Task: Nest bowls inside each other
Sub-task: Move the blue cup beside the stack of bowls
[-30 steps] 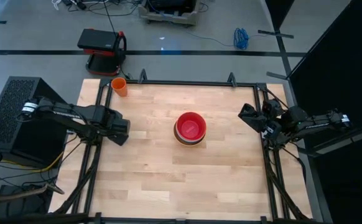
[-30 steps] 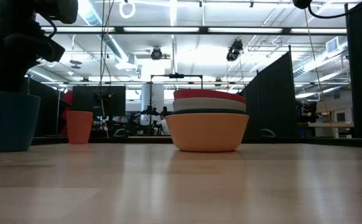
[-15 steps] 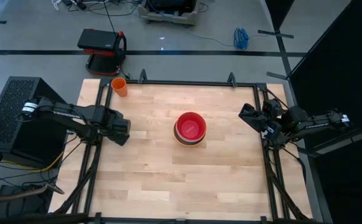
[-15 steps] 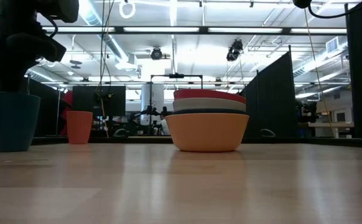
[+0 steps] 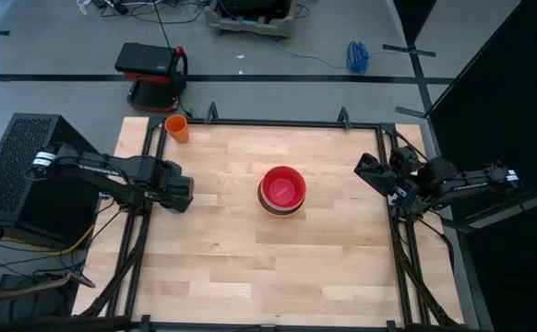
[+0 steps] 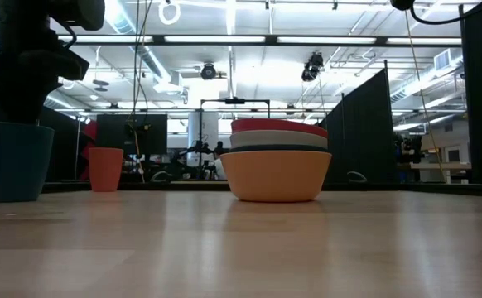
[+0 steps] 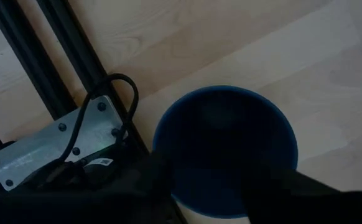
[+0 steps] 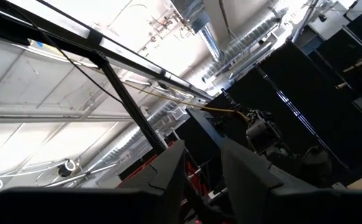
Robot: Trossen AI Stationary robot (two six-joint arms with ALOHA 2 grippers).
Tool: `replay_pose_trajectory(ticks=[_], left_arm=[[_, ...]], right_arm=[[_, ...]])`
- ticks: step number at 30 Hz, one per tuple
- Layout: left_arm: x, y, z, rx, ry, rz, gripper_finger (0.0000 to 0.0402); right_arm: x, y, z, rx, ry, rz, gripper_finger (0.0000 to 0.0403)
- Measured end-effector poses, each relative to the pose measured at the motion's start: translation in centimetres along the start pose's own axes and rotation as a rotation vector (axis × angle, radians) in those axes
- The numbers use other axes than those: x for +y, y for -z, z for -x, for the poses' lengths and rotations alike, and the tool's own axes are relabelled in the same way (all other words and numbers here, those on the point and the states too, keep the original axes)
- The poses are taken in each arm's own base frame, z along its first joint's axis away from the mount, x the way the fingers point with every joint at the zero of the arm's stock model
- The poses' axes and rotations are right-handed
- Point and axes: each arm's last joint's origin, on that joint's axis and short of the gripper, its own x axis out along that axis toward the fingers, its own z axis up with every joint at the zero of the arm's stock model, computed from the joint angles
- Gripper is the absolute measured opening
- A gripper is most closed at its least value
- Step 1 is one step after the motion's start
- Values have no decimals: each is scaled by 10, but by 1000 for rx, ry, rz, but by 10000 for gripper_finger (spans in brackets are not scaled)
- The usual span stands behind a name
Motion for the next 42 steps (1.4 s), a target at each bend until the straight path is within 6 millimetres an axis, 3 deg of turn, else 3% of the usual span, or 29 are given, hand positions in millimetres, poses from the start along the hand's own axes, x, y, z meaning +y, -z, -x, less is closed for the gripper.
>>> replay_pose_trajectory(ticks=[15,27,42], left_arm=[[9,1,-6,44,-87,35,281],[7,-9,-10,79,-44,88,248],[-4,-14,-30,165,26,127,139]], right_arm=[[0,0,0,-1,0,0,91],[0,0,0,0,0,3,78],[0,0,0,-1,-3,2,89]])
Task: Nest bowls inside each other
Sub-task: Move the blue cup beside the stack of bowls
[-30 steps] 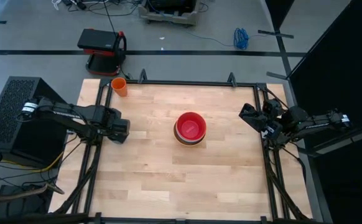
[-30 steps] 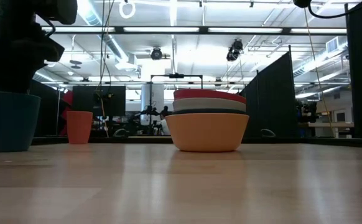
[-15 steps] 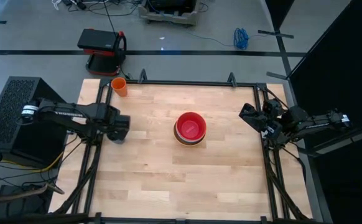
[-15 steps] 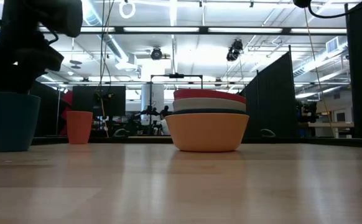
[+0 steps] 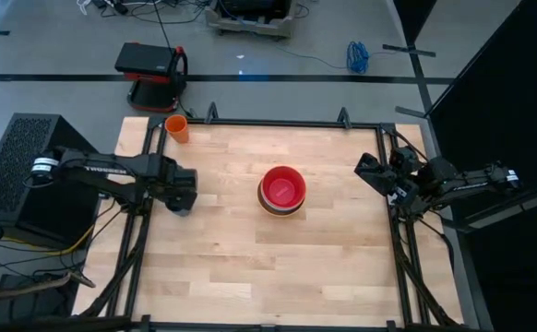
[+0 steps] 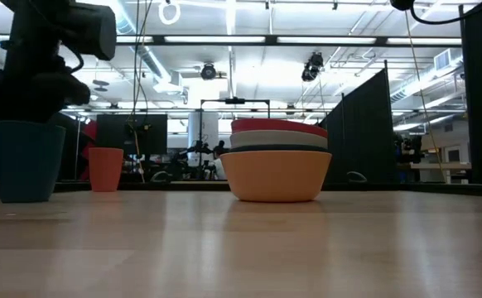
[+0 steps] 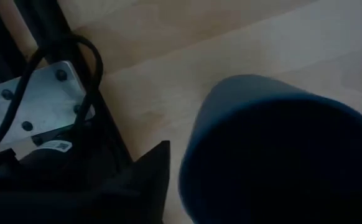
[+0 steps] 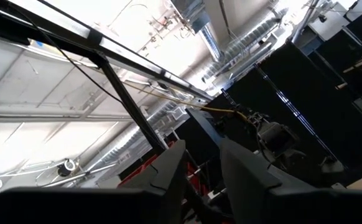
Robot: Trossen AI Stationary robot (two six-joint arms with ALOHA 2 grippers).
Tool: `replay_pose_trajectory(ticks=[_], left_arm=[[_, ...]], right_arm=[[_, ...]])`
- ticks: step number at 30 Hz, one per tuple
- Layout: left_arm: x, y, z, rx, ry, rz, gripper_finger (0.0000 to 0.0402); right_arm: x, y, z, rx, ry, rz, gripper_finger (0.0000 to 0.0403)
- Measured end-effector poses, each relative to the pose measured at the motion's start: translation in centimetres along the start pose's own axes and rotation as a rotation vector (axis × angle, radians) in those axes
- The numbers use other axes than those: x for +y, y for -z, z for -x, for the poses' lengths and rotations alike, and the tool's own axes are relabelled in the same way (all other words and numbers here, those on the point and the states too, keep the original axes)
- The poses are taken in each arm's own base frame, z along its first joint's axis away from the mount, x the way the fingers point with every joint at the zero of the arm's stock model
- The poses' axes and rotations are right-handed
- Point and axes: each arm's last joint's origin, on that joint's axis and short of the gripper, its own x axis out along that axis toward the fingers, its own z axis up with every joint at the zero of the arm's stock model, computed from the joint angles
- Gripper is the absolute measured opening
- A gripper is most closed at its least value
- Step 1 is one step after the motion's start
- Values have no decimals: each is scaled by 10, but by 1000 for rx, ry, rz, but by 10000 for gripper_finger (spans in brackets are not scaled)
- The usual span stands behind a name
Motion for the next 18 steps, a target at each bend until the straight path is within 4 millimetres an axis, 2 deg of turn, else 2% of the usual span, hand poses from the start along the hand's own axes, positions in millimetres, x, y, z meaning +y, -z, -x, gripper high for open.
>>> replay_pose_trajectory(ticks=[4,9,15,18], left_arm=[[-3,-2,-5,21,10,0,104],[-8,-3,-6,19,47,-31,16],[-19,-8,-3,-40,167,-41,1],[-28,-13,9,-113,247,-70,1]], right_arm=[[0,0,0,0,0,0,91],[0,0,0,0,0,1,91],[0,0,0,0,0,1,91],[0,0,0,0,0,1,91]])
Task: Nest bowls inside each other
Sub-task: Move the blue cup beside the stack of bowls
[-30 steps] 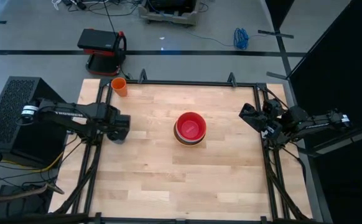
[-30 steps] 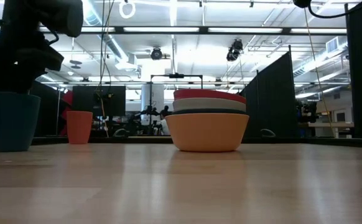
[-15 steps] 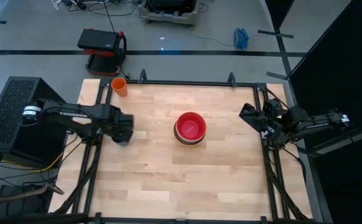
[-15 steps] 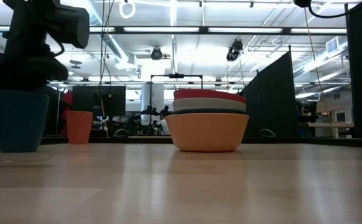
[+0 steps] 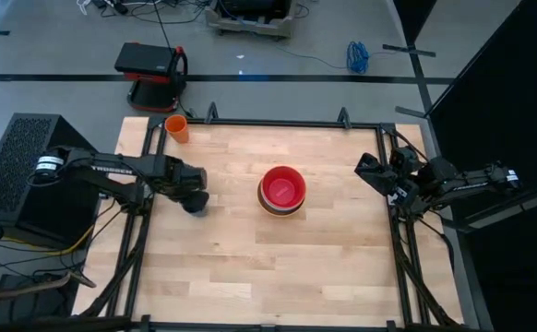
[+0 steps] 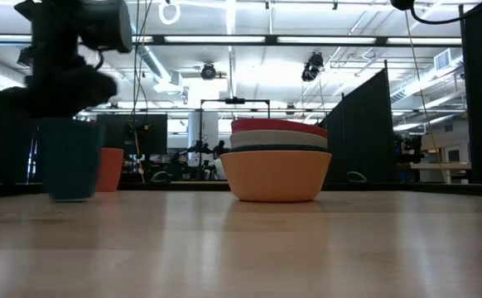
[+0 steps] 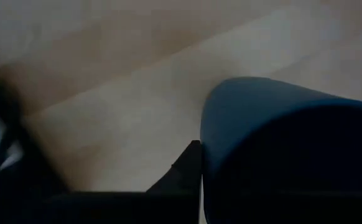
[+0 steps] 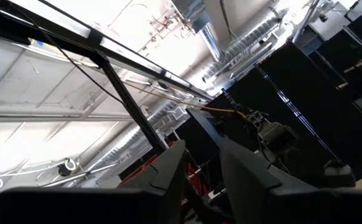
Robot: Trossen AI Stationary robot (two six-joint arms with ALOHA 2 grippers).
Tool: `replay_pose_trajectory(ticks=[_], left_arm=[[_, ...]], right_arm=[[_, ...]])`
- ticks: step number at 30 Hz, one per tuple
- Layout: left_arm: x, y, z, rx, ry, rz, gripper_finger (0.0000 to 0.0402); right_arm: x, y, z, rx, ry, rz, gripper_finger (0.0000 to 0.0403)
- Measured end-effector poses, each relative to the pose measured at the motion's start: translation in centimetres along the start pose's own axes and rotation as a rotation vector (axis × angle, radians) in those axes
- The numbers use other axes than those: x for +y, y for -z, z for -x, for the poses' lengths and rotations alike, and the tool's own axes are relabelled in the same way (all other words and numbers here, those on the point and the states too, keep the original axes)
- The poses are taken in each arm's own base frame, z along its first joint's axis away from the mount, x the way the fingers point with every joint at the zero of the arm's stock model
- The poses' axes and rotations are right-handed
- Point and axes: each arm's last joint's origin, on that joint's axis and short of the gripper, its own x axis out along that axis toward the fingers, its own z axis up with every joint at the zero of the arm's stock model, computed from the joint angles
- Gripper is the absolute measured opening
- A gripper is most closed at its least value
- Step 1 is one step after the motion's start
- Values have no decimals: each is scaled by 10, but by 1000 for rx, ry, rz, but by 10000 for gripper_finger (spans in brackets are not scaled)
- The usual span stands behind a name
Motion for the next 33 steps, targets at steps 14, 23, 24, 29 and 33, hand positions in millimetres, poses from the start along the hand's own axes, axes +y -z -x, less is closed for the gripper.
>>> replay_pose_trajectory(ticks=[14,23,24,29,33], left_arm=[[-46,-30,62,-378,339,-132,0],[-61,-42,74,-378,263,-272,0],[-62,-44,74,-358,230,-293,0],[-70,-58,73,-269,107,-400,0],[-75,-67,66,-212,49,-458,0]], right_arm=[[0,0,0,0,0,0,91],[0,0,0,0,0,0,91],[0,0,0,0,0,0,91],[0,0,0,0,0,-3,91],[0,0,0,0,0,-7,91]])
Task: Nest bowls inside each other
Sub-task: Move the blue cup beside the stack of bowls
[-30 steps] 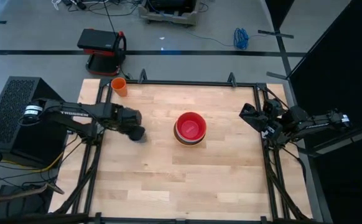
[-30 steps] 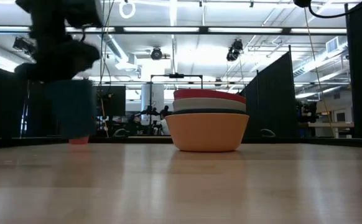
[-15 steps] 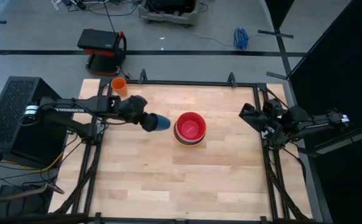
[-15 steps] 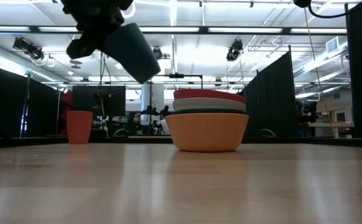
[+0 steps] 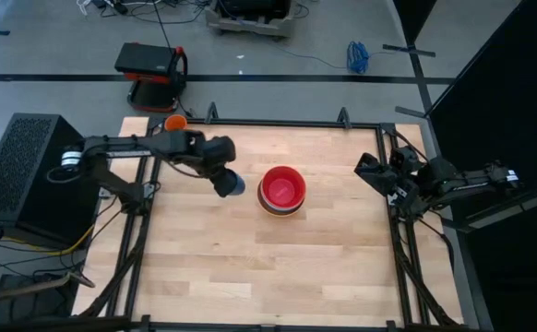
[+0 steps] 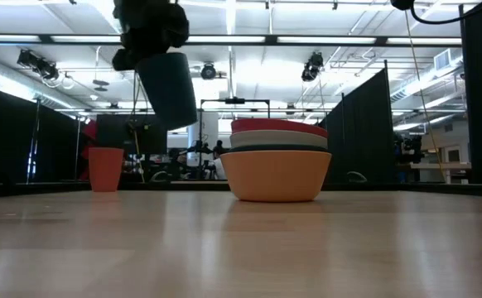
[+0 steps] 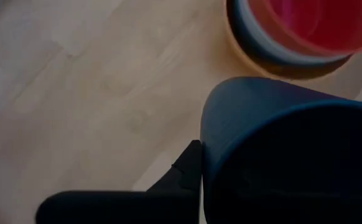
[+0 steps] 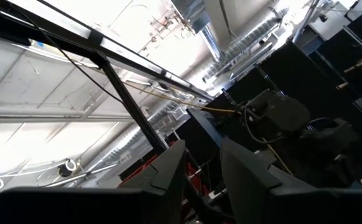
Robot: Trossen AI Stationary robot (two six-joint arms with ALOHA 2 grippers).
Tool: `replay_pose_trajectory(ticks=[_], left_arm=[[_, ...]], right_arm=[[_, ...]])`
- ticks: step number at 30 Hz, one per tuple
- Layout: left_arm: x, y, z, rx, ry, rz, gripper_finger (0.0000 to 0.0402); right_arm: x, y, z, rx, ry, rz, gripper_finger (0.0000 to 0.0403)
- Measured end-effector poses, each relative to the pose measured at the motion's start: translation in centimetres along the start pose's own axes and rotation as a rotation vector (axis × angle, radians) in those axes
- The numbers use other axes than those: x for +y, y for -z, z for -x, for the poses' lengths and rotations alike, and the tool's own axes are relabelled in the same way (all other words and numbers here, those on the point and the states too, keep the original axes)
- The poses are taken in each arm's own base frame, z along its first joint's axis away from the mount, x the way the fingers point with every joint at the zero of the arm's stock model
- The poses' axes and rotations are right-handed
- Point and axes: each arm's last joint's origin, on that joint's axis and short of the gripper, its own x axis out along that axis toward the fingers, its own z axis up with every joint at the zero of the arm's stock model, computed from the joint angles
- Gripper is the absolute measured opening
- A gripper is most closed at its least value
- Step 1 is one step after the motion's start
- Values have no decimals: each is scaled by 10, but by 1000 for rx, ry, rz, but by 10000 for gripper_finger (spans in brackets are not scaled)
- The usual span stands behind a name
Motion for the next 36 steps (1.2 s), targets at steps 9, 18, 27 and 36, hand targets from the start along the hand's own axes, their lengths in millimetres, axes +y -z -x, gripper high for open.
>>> replay_pose_trajectory(ticks=[9,18,27,36], left_arm=[[2,-19,-20,166,-59,-131,0],[-1,-28,-42,267,-41,-209,0],[-5,-31,-58,293,-31,-226,0],[-9,-36,-75,297,-12,-233,0]], right_arm=[[0,0,0,0,-1,-10,91],[0,0,0,1,-2,-12,91],[0,0,0,2,-3,-12,91],[0,0,0,1,-3,-11,91]])
